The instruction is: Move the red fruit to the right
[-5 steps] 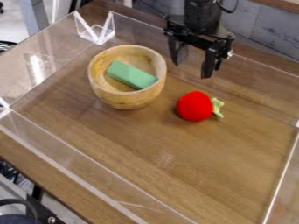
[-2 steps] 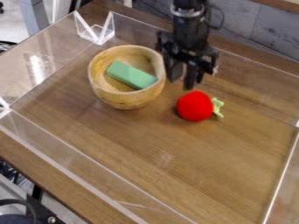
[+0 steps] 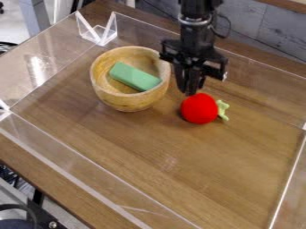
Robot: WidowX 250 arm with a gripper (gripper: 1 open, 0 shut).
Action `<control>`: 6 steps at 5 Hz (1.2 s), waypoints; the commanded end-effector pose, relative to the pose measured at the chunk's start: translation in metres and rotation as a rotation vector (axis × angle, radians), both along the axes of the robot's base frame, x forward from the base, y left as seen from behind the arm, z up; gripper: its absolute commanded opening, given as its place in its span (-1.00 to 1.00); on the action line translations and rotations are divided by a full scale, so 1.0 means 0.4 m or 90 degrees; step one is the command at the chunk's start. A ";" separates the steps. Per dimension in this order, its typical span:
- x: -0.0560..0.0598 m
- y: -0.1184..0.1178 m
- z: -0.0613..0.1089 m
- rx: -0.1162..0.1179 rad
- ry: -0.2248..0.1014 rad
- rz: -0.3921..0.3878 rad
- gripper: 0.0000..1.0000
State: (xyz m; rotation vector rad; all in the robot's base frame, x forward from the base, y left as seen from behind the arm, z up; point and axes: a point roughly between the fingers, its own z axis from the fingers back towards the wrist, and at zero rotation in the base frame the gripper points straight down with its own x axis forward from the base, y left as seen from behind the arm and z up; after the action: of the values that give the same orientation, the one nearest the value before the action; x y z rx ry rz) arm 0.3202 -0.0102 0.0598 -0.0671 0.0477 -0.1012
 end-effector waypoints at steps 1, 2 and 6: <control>0.021 0.013 0.039 -0.004 -0.042 -0.033 -1.00; 0.025 0.020 0.047 -0.010 -0.049 -0.030 -1.00; -0.003 -0.041 0.100 -0.022 -0.086 -0.049 1.00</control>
State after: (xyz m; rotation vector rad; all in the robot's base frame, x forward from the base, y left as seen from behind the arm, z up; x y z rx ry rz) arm 0.3105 -0.0253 0.0790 -0.0962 -0.0136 -0.1695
